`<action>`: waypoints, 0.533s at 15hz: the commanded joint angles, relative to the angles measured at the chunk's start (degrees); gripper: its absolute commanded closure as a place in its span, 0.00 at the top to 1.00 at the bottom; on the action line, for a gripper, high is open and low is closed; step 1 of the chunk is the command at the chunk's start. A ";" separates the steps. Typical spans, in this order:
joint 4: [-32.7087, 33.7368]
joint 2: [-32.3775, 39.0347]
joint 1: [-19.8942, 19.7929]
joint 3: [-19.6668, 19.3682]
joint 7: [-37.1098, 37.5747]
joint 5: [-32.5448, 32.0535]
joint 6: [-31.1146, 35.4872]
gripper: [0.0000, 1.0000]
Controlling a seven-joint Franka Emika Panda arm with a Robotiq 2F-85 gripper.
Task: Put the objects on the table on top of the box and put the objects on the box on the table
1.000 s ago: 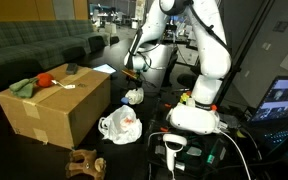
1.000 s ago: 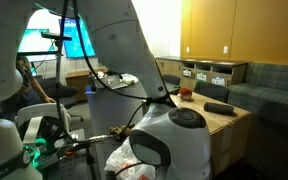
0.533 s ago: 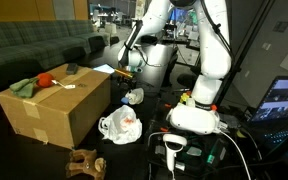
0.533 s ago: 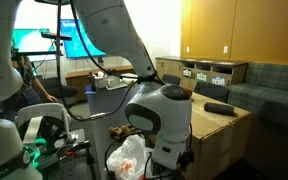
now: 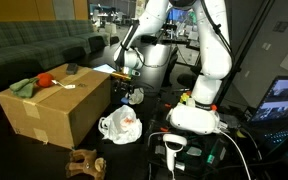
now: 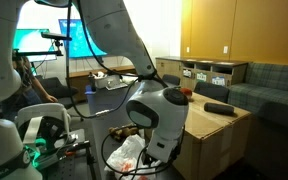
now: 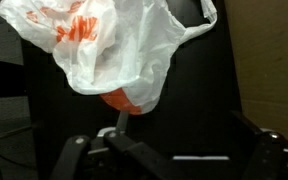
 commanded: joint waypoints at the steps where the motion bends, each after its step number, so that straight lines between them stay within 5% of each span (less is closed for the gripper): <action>1: 1.61 1.57 1.95 -3.27 -0.74 1.53 -3.49 1.00; 8: 5.28 6.76 5.31 -8.26 3.54 -0.02 -3.35 1.00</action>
